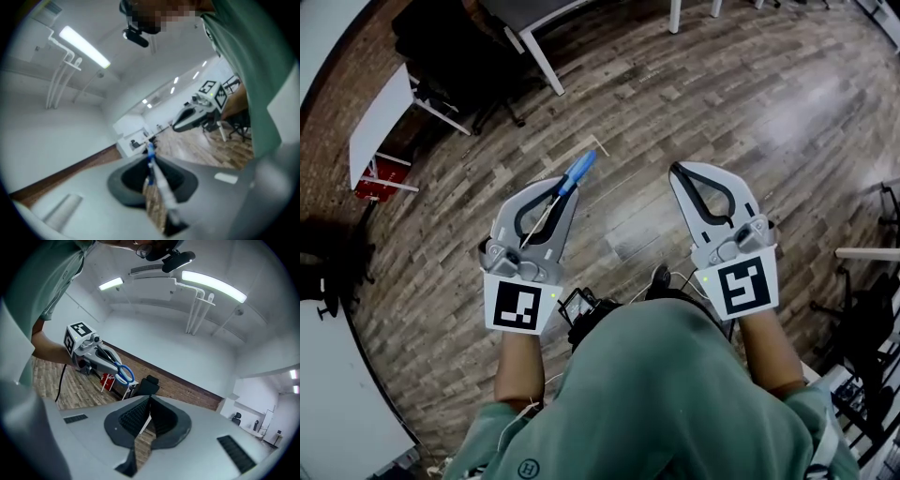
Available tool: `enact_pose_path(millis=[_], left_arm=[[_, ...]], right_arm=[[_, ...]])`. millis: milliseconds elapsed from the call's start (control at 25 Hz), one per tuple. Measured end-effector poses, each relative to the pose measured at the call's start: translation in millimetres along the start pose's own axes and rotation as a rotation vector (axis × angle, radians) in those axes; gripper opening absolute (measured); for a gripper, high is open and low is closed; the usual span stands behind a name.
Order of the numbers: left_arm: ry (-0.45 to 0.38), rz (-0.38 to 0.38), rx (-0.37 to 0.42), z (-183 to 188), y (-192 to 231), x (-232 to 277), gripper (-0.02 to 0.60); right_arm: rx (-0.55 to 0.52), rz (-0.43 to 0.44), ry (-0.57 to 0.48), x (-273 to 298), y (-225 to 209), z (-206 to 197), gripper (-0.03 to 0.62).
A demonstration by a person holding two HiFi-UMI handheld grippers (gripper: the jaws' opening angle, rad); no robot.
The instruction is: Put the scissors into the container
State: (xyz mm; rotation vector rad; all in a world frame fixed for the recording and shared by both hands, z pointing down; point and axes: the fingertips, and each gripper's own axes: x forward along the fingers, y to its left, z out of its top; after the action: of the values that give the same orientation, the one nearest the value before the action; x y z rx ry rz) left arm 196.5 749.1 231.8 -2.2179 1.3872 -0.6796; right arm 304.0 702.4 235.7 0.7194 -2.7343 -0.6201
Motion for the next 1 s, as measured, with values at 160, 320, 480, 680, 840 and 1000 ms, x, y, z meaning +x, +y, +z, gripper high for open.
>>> enact_pose_path(millis=[160,320,480,680,840,1000], left_arm=[[0.015,0.001,0.013,7,4,30,0.035],[0.017,-0.021,0.036,12,8,54,0.035],[0.019,-0.055,0.047,3,24,77,0.035],[-0.036,-0.083,0.037,-16,55,113,0.035],[-0.089,-0.101,0.029,-33,83,142,0.035],[-0.126,-0.114,0.014,-49,121,166,0.035]], right_arm=[[0.000,-0.009,-0.013,4,-32,-14,0.008],[0.023,-0.035,-0.019,9,-56,-25,0.008],[0.032,-0.048,0.005,28,-70,-35,0.008],[0.043,-0.099,0.029,63,-96,-45,0.008],[0.022,-0.119,0.070,96,-112,-47,0.008],[0.008,-0.140,0.086,136,-131,-42,0.008]])
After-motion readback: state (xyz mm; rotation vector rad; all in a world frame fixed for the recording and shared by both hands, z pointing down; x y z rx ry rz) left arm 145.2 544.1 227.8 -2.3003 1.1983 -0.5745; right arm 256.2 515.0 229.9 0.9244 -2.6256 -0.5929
